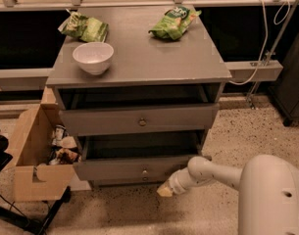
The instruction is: Close middle drawer
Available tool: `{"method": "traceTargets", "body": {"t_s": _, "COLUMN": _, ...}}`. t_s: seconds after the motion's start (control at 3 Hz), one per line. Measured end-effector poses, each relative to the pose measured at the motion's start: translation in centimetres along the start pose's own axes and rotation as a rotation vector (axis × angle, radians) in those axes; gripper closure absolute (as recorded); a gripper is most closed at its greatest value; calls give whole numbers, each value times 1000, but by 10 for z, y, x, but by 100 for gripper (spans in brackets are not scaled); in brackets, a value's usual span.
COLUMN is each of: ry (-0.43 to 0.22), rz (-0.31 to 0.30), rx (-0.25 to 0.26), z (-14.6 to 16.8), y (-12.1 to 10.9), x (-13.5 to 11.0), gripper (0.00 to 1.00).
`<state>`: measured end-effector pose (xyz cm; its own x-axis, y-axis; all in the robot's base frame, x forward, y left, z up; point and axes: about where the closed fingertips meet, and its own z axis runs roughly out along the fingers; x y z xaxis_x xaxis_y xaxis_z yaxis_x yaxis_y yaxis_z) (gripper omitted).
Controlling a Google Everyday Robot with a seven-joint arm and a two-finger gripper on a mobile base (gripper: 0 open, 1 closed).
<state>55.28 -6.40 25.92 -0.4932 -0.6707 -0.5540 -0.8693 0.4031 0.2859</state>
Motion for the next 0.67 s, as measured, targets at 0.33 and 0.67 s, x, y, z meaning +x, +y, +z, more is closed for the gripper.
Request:
{"method": "traceTargets", "body": {"t_s": 0.33, "ry": -1, "rz": -2, "rx": 1, "z": 0, "y": -3, "x": -2, "gripper": 100}}
{"method": "traceTargets", "body": {"t_s": 0.67, "ry": -13, "rz": -29, "rx": 18, "z": -1, "y": -38, "x": -21, "gripper": 100}}
